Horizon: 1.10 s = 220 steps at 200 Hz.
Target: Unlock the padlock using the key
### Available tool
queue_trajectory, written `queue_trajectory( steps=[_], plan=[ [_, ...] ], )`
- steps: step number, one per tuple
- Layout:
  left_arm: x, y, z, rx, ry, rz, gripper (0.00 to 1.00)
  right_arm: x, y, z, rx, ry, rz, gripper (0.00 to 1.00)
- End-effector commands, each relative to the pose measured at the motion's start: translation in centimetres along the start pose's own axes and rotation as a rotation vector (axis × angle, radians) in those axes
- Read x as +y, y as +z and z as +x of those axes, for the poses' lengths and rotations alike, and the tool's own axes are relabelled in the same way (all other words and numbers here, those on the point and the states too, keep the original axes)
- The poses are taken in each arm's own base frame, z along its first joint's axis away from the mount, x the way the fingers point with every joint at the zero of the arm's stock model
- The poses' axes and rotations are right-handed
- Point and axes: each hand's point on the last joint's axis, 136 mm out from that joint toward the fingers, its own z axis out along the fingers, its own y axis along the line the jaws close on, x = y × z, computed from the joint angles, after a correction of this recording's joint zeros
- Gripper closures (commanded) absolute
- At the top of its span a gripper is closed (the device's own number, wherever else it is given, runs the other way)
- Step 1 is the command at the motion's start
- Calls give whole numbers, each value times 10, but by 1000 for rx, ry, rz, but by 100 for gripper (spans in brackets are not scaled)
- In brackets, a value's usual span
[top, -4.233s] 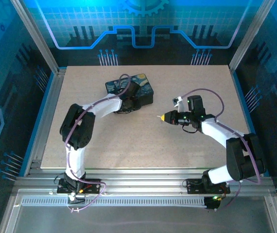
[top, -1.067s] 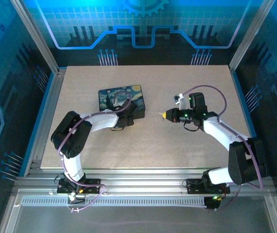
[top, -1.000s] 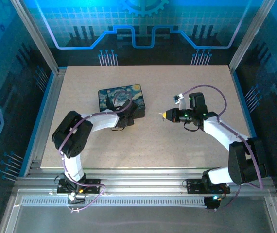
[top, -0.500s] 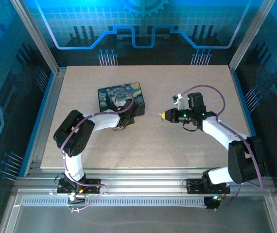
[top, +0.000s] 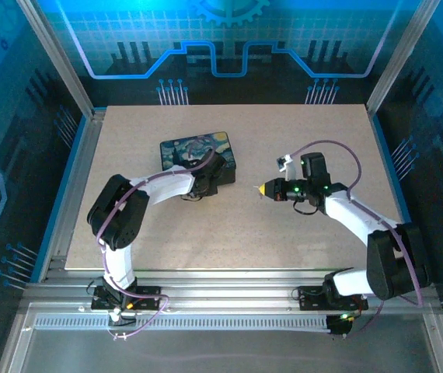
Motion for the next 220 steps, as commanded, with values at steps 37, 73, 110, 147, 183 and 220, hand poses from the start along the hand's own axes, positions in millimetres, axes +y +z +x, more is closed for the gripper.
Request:
queue_trajectory(
  steps=[37,73,110,147,183,220],
  plan=[
    [-10,-79,20,241,69,104,91,23,-16,3,-5,-53,-28,99],
    [-6,-117,31,372,73,99,91,36,-29,10,21,-78,-40,99],
    [-5,-157,38,466,12,119,91,45,-31,16,54,-81,-61,98],
    [4,-186,48,538,-52,101,91,57,-31,15,69,-98,-82,98],
    [10,-193,69,626,-157,76,91,65,-34,17,78,-125,-98,98],
    [15,-199,79,668,-196,46,91,69,-37,20,87,-142,-113,98]
  ],
)
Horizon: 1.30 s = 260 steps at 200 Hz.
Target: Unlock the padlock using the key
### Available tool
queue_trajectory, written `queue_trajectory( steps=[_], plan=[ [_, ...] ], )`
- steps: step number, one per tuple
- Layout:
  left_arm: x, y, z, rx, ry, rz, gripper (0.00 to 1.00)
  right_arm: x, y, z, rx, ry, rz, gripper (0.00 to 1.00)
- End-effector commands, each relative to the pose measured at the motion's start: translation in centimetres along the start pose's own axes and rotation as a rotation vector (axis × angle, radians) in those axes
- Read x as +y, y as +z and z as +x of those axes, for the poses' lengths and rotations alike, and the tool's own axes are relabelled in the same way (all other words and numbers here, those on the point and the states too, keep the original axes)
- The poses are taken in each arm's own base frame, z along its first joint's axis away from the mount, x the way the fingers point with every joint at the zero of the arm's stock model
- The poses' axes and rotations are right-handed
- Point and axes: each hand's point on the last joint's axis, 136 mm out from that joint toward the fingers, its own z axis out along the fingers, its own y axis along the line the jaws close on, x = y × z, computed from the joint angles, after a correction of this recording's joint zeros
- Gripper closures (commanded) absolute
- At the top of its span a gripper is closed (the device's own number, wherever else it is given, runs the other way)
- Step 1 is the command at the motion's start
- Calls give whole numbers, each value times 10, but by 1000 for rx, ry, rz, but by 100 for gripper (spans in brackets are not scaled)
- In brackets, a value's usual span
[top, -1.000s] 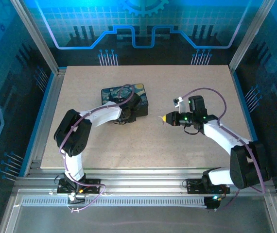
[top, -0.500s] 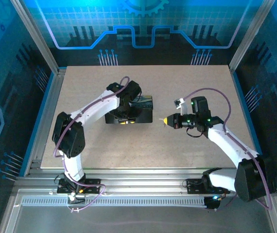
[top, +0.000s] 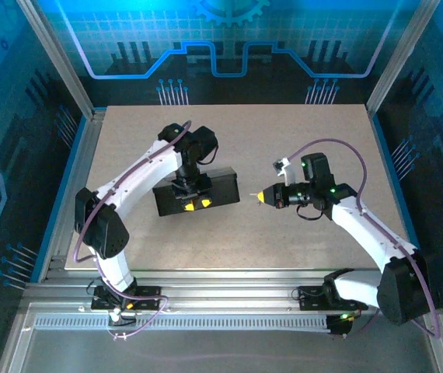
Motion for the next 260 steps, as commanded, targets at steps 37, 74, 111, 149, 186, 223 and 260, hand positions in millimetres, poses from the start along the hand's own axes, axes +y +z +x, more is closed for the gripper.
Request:
queue_trajectory(
  steps=[37,74,111,149,186,223,260],
  plan=[
    [-4,-5,17,43,-89,84,92,48,-10,5,4,-77,-186,98],
    [-34,3,3,18,-155,234,95,67,-4,19,-4,-109,-301,100],
    [-54,-9,-9,-5,-191,363,96,70,16,20,-7,-109,-368,100],
    [-61,-27,-11,-14,-204,460,97,75,25,18,-80,-131,-380,100],
    [-69,-45,-10,-25,-195,521,98,76,31,9,-174,-184,-381,100],
    [-76,-47,-12,-12,-195,552,98,74,43,-5,-217,-211,-406,100],
    [-81,-46,-15,-16,-209,575,98,65,52,-12,-231,-178,-405,100]
  ],
)
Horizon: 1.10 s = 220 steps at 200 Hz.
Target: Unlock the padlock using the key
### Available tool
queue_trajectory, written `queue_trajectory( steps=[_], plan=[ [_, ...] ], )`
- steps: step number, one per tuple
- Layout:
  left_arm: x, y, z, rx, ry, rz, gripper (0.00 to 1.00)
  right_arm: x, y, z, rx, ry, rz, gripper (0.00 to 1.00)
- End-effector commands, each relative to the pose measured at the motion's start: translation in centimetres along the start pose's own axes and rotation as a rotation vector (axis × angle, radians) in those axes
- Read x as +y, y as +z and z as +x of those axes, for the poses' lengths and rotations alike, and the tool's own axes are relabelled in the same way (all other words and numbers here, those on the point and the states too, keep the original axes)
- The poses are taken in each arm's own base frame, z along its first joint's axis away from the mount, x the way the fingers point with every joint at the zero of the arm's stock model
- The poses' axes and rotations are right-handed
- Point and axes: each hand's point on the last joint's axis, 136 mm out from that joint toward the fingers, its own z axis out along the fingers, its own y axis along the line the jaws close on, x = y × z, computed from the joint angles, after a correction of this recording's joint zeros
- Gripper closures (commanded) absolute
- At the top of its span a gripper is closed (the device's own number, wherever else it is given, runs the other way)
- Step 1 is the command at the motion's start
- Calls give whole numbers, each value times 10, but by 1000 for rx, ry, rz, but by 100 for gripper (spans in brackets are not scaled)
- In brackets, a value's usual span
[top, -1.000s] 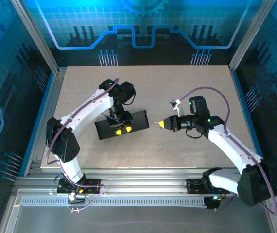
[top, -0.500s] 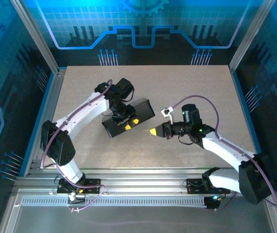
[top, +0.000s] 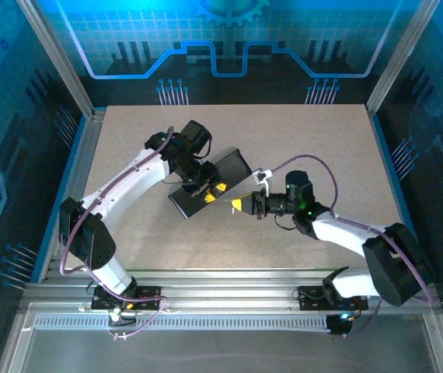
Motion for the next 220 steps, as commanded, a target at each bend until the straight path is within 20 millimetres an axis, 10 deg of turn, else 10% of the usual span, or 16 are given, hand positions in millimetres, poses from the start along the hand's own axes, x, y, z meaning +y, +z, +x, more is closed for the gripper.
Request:
queue_trajectory(
  steps=[1,220],
  plan=[
    [-26,-19,6,-2,43,127,98,7,3,-21,-74,-55,-36,100],
    [-21,-26,-10,-44,-37,265,100,8,21,-40,-127,28,-106,100]
  ],
)
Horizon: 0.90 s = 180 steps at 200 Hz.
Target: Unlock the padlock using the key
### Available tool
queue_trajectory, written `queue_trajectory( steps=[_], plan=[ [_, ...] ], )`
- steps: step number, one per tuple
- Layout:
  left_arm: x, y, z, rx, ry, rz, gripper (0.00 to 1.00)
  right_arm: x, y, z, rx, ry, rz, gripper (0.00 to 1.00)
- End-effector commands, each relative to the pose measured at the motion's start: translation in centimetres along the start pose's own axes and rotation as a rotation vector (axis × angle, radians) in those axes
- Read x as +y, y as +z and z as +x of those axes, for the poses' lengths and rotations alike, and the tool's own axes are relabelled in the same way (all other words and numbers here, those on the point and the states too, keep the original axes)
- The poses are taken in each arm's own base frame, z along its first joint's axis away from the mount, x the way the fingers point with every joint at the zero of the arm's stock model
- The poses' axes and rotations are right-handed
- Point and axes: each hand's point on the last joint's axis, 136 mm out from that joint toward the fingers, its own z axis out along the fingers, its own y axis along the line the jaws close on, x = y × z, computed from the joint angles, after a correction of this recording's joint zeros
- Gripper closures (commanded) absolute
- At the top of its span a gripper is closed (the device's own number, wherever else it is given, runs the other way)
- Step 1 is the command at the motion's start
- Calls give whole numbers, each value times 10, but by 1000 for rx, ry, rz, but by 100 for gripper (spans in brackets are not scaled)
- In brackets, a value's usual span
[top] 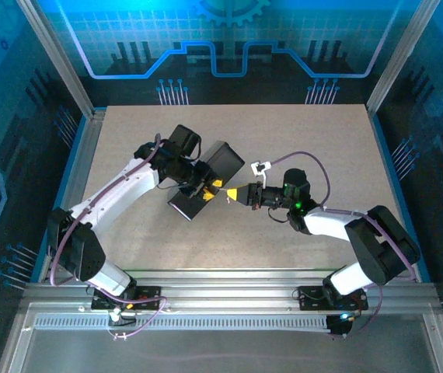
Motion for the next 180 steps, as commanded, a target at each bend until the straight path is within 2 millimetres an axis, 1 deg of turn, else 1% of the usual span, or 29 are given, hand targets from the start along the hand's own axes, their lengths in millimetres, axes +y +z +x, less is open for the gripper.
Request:
queue_trajectory(
  steps=[1,82,118,151,180],
  plan=[
    [-24,-19,6,1,49,126,100,10,7,-11,-25,-39,-37,100],
    [-18,-20,2,-13,30,148,100,4,9,-8,-23,-15,-21,100],
    [-16,-19,2,-7,24,152,100,9,17,-8,-12,-19,-41,100],
    [-14,-18,2,-7,20,154,100,12,18,-10,-18,-23,-52,100],
    [-16,-19,2,-7,21,166,100,9,20,-9,-13,-12,-44,100]
  ],
)
